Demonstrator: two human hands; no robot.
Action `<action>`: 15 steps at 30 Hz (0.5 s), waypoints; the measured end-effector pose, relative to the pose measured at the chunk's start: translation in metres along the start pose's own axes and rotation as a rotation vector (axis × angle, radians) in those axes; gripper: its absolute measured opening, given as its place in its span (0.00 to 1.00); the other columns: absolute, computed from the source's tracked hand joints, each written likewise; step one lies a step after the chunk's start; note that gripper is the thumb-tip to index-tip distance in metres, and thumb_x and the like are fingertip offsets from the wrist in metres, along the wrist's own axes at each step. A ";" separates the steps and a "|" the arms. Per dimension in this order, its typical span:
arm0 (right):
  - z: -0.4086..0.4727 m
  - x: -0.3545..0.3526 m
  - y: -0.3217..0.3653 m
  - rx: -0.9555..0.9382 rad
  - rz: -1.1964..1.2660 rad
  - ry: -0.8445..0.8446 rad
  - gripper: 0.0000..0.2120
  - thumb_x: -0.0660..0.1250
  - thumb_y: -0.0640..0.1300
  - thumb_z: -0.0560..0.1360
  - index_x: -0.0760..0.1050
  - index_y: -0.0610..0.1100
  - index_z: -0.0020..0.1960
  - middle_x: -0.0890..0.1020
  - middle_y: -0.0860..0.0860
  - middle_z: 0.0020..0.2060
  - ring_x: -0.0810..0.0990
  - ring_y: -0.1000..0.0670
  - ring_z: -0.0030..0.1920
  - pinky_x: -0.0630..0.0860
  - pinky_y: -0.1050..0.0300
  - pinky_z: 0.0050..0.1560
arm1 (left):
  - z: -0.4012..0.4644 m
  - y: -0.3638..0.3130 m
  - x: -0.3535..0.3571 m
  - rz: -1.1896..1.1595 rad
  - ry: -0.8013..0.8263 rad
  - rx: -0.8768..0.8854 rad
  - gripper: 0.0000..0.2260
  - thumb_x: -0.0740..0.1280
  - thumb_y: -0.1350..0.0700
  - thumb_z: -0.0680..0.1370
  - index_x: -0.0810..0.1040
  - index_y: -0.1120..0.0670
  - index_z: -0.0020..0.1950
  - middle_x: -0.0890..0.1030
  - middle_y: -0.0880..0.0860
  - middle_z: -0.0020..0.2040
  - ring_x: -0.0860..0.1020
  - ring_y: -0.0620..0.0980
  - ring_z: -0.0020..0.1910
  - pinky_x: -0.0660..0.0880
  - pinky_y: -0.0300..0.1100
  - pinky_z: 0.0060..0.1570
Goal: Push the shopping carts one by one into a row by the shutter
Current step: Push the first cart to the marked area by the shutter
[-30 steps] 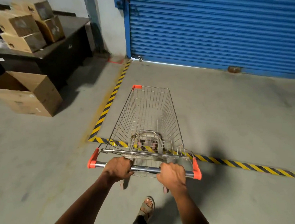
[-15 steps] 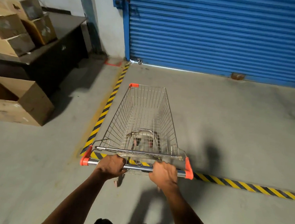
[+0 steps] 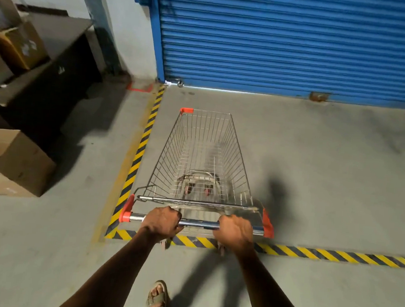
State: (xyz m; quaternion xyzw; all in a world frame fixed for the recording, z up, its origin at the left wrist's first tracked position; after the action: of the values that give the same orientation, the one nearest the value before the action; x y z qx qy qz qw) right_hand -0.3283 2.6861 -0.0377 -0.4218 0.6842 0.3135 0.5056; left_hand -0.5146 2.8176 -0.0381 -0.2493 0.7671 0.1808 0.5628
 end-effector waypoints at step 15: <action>0.113 -0.032 0.012 0.035 0.048 0.021 0.13 0.64 0.55 0.79 0.79 0.46 0.53 0.83 0.46 0.47 0.83 0.41 0.48 0.77 0.52 0.46 | 0.106 0.066 -0.029 0.045 0.010 0.026 0.17 0.62 0.39 0.81 0.79 0.50 0.57 0.83 0.53 0.53 0.81 0.54 0.51 0.76 0.46 0.48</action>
State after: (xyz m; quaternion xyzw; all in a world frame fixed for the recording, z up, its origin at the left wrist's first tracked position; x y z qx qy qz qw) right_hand -0.2860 2.7966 -0.0403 -0.3997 0.7048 0.3090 0.4980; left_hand -0.4640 2.9351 -0.0424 -0.2255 0.7776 0.1824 0.5578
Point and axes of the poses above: each hand's wrist, its own z-axis towards the middle knuckle, its own x-axis out of the palm, y = z × x, the point moved 3 cm from there along z, towards the middle knuckle
